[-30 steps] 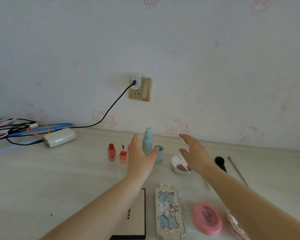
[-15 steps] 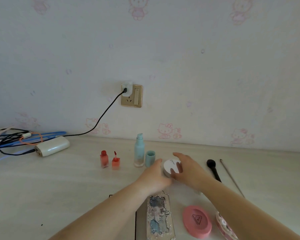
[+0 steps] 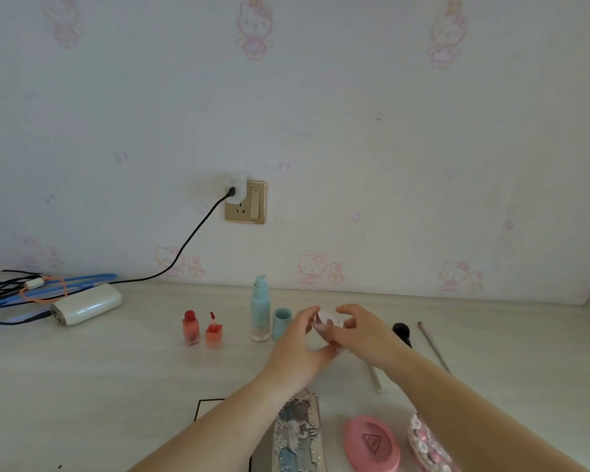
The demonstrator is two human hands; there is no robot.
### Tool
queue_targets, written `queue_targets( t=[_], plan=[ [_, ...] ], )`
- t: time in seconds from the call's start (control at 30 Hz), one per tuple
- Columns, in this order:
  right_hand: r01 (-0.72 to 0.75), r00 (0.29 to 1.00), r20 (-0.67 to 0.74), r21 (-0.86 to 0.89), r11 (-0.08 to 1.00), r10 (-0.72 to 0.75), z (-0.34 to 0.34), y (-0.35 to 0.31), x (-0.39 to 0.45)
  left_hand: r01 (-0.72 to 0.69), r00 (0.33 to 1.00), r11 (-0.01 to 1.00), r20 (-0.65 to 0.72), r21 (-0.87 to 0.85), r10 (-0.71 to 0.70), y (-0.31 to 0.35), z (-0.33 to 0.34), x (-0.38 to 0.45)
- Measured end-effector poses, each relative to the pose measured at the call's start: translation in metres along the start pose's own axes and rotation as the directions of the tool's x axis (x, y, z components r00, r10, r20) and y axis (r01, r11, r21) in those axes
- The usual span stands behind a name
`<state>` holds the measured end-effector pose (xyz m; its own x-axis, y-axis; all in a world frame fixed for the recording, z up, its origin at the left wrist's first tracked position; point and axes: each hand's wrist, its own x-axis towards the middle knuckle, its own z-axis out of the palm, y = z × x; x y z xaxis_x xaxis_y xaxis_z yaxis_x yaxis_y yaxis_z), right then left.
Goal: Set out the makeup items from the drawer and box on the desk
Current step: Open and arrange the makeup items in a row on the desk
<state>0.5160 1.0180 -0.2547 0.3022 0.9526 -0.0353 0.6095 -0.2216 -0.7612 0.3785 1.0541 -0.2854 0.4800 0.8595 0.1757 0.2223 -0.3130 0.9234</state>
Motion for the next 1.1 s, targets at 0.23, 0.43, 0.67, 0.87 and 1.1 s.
queue_targets(
  t=[0.23,0.43,0.67,0.87,1.1],
  plan=[
    [0.07,0.997,-0.038,-0.054,0.996,-0.072,-0.018,-0.033,-0.023,0.038,0.997,0.838,-0.032,-0.545,-0.066,0.029,0.007,-0.006],
    [0.304,0.938,-0.017,-0.443,0.843,-0.347,-0.032,-0.057,-0.053,0.192,0.958,0.346,0.098,-0.918,-0.271,0.057,0.008,-0.003],
    [0.345,0.875,0.037,-0.747,0.568,-0.483,-0.034,-0.072,-0.07,0.246,0.934,0.253,0.159,-0.936,-0.319,0.073,0.009,-0.013],
    [0.279,0.854,0.032,-0.871,0.404,-0.52,-0.025,-0.079,-0.077,0.252,0.953,0.244,0.197,-0.936,-0.229,0.067,0.015,-0.02],
    [0.237,0.926,0.033,-0.828,0.509,-0.377,-0.016,-0.088,-0.079,0.232,0.971,0.226,0.209,-0.946,-0.119,0.066,0.022,-0.031]
  ],
)
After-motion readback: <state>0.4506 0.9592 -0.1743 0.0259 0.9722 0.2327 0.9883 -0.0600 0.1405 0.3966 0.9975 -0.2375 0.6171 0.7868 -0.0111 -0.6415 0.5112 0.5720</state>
